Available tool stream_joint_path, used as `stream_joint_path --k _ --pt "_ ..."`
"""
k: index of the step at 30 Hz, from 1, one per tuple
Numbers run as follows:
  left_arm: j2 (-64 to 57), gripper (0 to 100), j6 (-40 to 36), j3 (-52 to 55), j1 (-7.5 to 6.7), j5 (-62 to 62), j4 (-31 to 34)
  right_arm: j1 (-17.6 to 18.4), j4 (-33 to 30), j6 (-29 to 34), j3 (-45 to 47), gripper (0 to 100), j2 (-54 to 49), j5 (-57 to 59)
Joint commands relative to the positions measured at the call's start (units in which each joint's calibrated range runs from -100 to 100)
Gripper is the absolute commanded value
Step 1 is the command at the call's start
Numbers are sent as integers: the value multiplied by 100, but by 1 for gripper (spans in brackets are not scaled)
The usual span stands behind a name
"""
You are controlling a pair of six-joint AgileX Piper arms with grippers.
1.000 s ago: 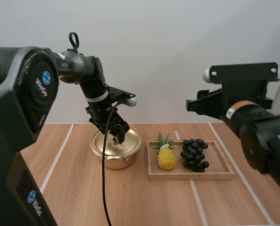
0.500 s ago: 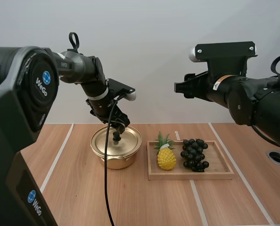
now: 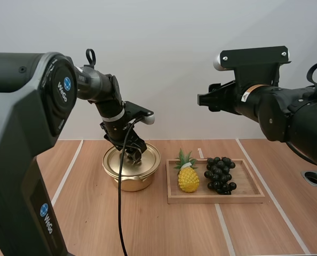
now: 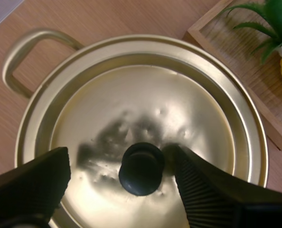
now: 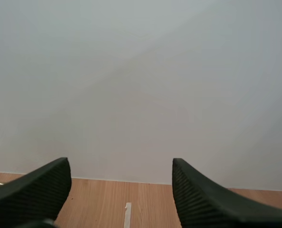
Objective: Open the pot, put the pineapple inside, and close it
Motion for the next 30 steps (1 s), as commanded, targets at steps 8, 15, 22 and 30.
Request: stream_joint_path --k 8,15,22,30 --pt "8 0 -90 -60 -20 -132 -47 7 -6 -45 -71 100 -22 -216" --pt "-28 0 -90 -136 -20 165 -34 7 -6 -45 -71 100 -22 -236" --pt "-638 0 -263 -1315 -20 1581 -34 7 -6 -45 -71 100 -22 -236" --pt "-1881 0 -523 -3919 -20 1953 -11 7 -6 -45 -71 100 -22 -236"
